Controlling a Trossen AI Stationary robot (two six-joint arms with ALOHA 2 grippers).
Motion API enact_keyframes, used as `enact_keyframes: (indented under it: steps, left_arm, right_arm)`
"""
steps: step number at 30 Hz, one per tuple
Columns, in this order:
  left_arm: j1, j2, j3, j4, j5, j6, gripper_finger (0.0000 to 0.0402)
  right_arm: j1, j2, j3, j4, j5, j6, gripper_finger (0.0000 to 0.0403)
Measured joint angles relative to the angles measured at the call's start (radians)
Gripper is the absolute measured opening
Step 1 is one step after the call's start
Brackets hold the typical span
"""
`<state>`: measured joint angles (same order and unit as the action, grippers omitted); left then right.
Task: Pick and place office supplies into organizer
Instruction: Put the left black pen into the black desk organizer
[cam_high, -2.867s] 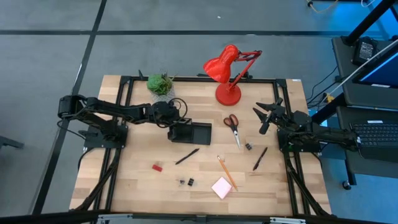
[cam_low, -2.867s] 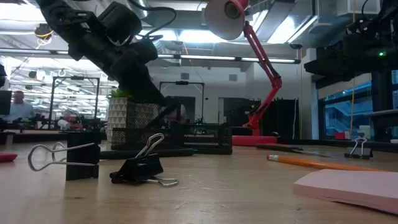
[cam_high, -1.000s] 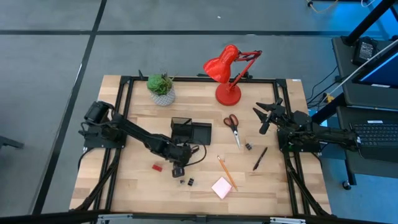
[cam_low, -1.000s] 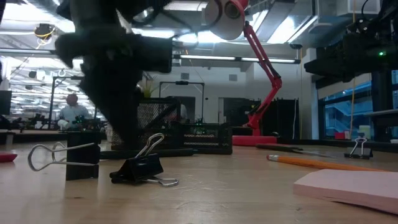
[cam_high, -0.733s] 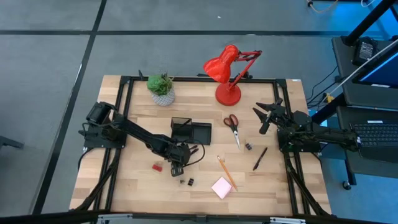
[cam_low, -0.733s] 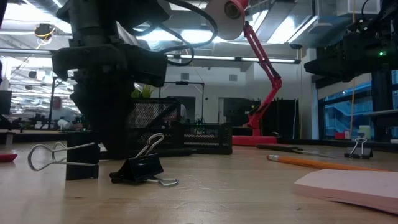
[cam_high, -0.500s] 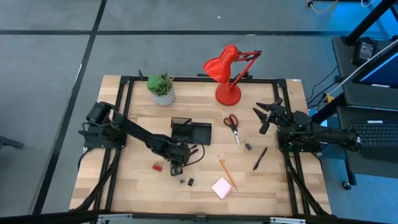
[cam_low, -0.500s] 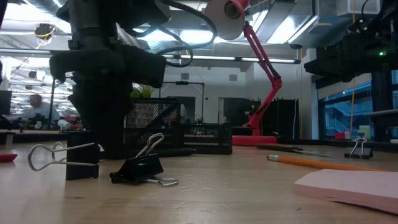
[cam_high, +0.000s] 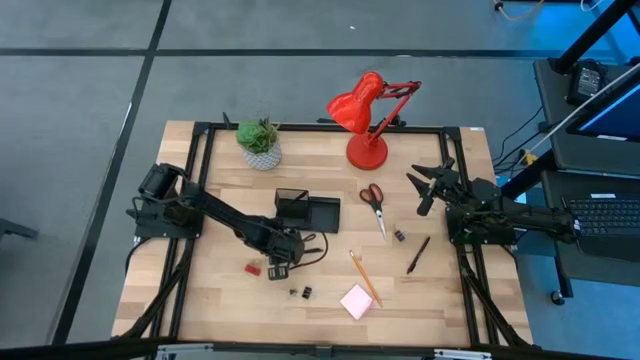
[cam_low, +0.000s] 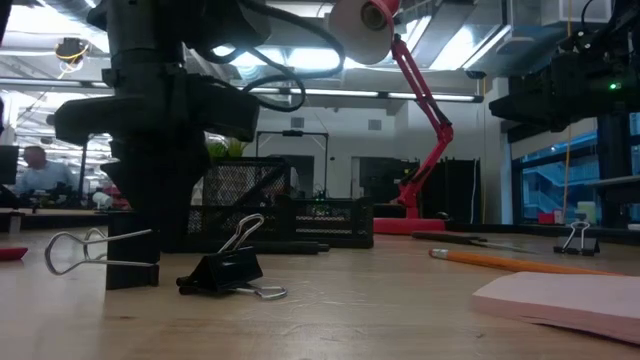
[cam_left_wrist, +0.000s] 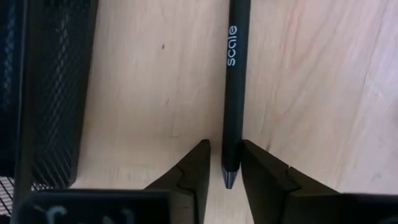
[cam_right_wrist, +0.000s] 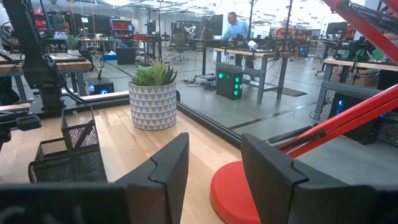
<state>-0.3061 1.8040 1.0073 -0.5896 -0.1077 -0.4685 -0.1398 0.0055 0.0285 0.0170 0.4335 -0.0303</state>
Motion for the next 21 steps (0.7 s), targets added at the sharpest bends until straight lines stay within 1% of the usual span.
enact_keyframes:
  steps: [6,14,21]
  left_arm:
    - [0.0,0.041,0.008,-0.001,0.006,0.035,0.0058]
    - [-0.002,0.031,0.005,-0.001,-0.006,0.07,0.0022]
    - [-0.018,0.031,0.01,-0.04,0.001,0.066,0.0021]
  right_arm:
    - [0.0,0.0,0.0,0.0,0.0,0.0,0.015]
    - [0.0,0.0,0.0,0.0,0.0,0.0,0.015]
    - [0.0,0.0,0.0,0.0,0.001,-0.001,0.015]
